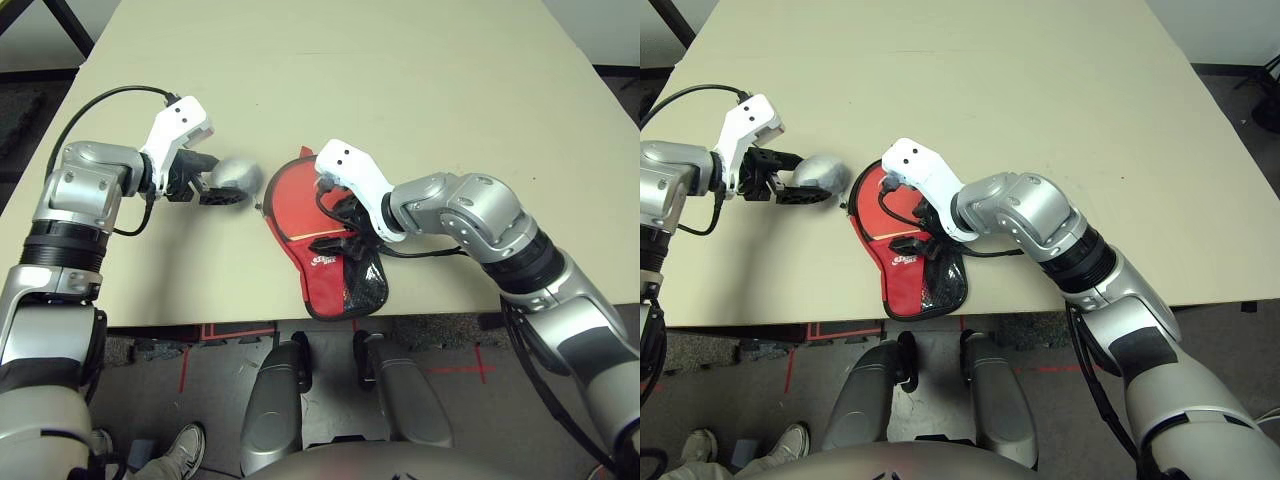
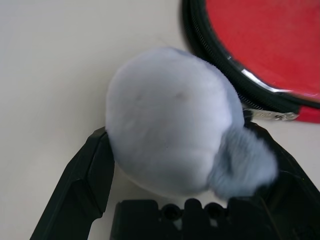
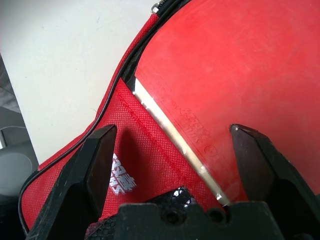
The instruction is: Store the ping-pong paddle in its case and zip it.
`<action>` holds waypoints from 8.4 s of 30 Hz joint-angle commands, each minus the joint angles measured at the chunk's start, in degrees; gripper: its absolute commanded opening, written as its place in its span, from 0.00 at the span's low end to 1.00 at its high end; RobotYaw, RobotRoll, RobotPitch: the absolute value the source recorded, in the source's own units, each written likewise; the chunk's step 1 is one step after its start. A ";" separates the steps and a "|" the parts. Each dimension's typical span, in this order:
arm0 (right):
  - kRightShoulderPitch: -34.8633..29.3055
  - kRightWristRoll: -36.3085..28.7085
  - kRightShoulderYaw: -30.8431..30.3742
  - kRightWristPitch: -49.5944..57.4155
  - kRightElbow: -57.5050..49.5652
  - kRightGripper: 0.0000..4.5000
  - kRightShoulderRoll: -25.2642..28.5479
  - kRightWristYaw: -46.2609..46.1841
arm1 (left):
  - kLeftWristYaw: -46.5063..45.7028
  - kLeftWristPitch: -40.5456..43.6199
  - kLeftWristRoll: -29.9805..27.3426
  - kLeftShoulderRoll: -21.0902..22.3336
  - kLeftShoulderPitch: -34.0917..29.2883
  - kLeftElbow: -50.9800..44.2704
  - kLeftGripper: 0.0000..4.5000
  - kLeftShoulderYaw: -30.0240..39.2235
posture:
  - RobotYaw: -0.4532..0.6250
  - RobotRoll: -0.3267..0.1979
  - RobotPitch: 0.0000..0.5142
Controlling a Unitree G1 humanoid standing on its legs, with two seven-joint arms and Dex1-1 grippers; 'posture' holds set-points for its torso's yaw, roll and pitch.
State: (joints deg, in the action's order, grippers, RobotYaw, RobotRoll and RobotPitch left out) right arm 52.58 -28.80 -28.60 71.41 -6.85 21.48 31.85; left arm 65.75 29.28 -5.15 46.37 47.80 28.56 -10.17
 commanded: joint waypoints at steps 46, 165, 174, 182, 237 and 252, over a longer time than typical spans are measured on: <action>-3.82 9.49 -1.83 -0.75 3.79 1.00 -2.30 5.86 | -30.04 -34.31 11.51 -38.81 29.12 45.83 0.08 4.19 | 0.41 0.62 0.49; 12.03 35.99 22.71 -49.96 63.10 0.01 -1.50 -10.91 | -9.74 2.69 2.10 -31.99 5.76 6.01 1.00 -5.14 | 0.39 0.62 0.47; 10.84 36.11 22.29 -45.40 58.88 0.01 -1.15 -10.12 | -11.50 2.83 2.21 -31.70 4.59 6.96 1.00 -4.60 | 0.39 0.62 0.47; 9.93 36.37 23.09 -39.00 56.34 0.01 -0.58 -13.00 | -14.63 4.59 2.43 -32.24 4.93 8.95 1.00 -3.44 | 0.39 0.62 0.48; -28.09 12.04 11.56 21.09 -47.15 0.01 35.50 1.73 | -16.11 -1.83 4.85 -34.62 10.55 22.23 1.00 -3.68 | 0.27 0.62 0.52; -28.86 -7.57 14.91 20.74 -53.15 0.01 46.68 9.12 | -16.57 -3.83 5.19 -35.43 11.40 24.95 1.00 -3.09 | 0.25 0.62 0.52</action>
State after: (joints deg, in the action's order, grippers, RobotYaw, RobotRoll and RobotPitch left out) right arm 24.09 -33.70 -14.82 91.91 -58.61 67.29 40.23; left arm 50.11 23.60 -2.29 11.55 61.58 48.89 -11.70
